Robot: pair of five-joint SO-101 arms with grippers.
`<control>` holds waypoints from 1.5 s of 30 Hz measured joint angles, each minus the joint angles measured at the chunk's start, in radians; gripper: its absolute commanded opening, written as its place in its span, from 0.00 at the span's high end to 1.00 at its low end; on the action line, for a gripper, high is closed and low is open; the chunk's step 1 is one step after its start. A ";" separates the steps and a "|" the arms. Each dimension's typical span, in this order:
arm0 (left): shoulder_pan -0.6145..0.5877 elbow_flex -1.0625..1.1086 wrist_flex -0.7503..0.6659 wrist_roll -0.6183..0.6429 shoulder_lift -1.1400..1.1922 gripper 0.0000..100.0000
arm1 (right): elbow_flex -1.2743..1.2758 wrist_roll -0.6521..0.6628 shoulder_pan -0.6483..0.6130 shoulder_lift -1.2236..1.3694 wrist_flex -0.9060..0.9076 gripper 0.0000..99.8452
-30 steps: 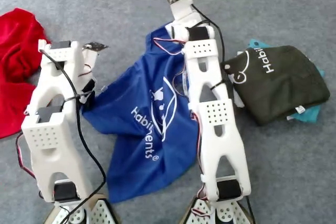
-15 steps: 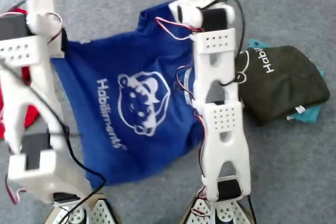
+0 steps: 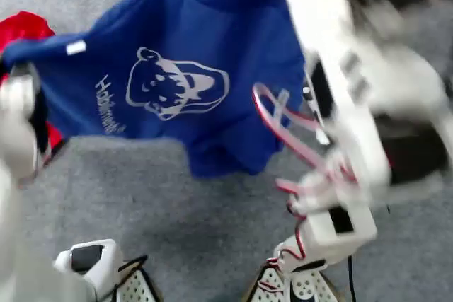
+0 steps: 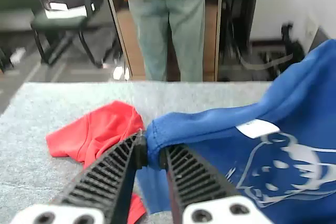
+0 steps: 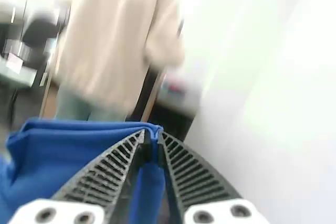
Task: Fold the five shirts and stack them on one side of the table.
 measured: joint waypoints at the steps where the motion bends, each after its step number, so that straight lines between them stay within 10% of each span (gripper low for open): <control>1: -0.011 0.035 0.000 0.012 -0.046 0.97 | -0.008 0.000 0.000 -0.035 -0.012 0.99; 14: -0.427 0.038 0.002 0.060 -0.385 0.97 | -0.008 0.000 -0.058 -0.290 -0.146 0.98; 34: -0.450 0.350 -0.005 0.052 -0.572 0.97 | 0.425 0.000 -0.058 -0.546 -0.008 0.99; 45: -0.258 1.126 -0.591 0.052 -0.520 0.97 | 1.002 0.000 -0.063 -0.531 -0.299 0.99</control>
